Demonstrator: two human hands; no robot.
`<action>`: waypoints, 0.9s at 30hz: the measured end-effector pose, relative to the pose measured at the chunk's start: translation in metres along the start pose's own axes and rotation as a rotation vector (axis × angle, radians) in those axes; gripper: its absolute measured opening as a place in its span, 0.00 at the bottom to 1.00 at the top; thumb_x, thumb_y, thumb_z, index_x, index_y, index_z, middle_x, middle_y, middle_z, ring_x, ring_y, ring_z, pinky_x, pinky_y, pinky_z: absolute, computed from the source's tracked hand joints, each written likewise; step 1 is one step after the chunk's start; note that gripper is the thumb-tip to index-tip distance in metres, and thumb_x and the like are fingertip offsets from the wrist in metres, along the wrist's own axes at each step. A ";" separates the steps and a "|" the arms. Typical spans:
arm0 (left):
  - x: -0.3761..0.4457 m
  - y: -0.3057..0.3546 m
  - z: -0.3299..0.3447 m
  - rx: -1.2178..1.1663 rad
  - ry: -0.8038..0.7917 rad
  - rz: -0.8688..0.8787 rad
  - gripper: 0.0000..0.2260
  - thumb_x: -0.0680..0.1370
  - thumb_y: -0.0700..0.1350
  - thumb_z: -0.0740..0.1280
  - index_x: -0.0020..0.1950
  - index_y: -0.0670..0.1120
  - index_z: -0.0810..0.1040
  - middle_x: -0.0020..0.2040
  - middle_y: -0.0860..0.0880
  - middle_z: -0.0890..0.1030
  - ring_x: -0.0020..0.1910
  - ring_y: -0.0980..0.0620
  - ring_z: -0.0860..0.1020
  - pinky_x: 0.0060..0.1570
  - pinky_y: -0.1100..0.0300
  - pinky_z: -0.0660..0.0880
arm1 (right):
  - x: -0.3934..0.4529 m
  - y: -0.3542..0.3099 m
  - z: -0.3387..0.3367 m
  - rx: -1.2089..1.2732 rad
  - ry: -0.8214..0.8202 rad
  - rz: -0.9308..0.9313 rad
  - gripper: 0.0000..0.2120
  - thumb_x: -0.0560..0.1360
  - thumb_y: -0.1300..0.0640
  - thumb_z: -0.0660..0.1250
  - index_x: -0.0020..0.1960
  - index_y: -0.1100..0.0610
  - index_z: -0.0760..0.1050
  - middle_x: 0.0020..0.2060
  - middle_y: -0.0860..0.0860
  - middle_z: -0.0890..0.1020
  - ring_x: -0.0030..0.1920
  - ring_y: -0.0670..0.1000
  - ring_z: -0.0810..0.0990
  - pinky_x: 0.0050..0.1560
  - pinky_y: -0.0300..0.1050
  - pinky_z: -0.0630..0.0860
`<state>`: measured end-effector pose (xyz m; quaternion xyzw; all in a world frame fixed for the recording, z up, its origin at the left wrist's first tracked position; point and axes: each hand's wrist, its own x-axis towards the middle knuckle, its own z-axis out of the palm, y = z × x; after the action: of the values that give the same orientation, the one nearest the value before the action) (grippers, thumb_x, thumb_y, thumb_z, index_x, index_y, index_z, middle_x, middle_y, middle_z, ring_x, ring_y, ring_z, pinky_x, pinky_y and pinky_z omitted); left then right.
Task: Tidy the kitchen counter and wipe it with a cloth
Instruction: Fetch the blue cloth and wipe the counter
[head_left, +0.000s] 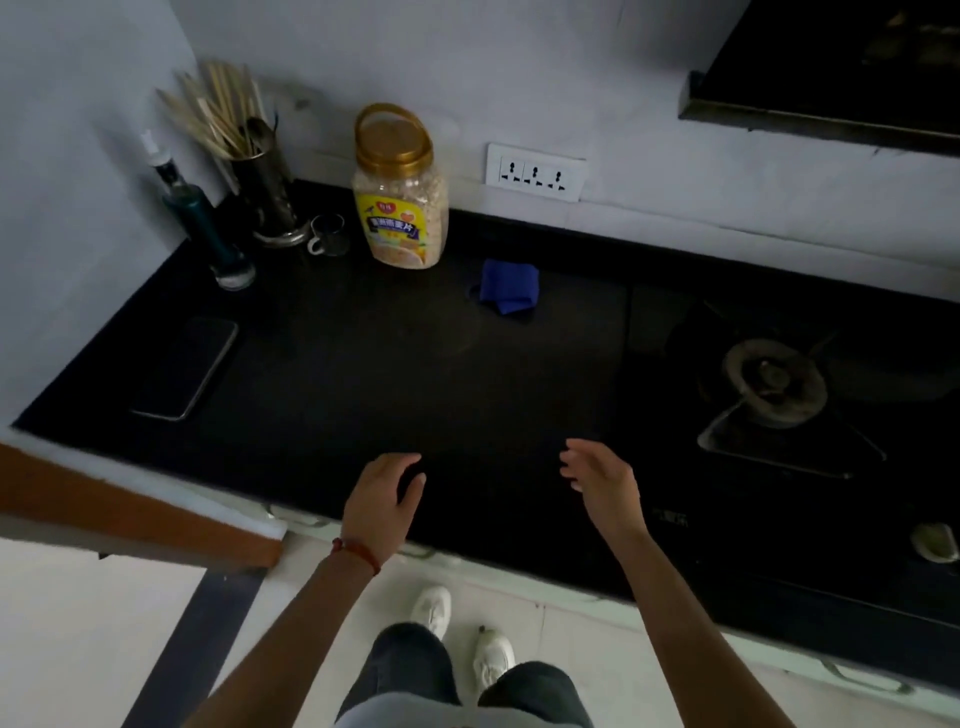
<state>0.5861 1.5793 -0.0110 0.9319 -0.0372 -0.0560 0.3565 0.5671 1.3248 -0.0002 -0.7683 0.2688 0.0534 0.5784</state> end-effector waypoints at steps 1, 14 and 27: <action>0.018 0.000 0.000 0.046 -0.003 0.006 0.15 0.76 0.44 0.63 0.62 0.43 0.73 0.62 0.43 0.76 0.63 0.46 0.71 0.62 0.57 0.67 | 0.013 -0.010 0.006 -0.031 0.015 -0.003 0.08 0.76 0.55 0.62 0.53 0.47 0.77 0.41 0.45 0.81 0.48 0.51 0.81 0.52 0.50 0.78; 0.142 -0.034 0.012 0.530 -0.219 0.023 0.28 0.76 0.59 0.43 0.73 0.49 0.55 0.76 0.48 0.55 0.75 0.48 0.53 0.71 0.47 0.48 | 0.186 -0.122 0.071 -0.157 0.212 0.063 0.21 0.77 0.52 0.60 0.69 0.53 0.65 0.62 0.53 0.75 0.49 0.47 0.76 0.44 0.39 0.72; 0.150 -0.036 0.009 0.568 -0.292 -0.030 0.28 0.77 0.59 0.39 0.66 0.49 0.68 0.67 0.46 0.73 0.65 0.46 0.73 0.62 0.45 0.66 | 0.272 -0.136 0.111 -0.245 0.266 0.157 0.31 0.71 0.53 0.70 0.69 0.60 0.63 0.65 0.58 0.72 0.64 0.57 0.72 0.64 0.52 0.71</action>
<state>0.7350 1.5840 -0.0536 0.9767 -0.0884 -0.1820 0.0719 0.8885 1.3561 -0.0262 -0.8099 0.3934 0.0290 0.4341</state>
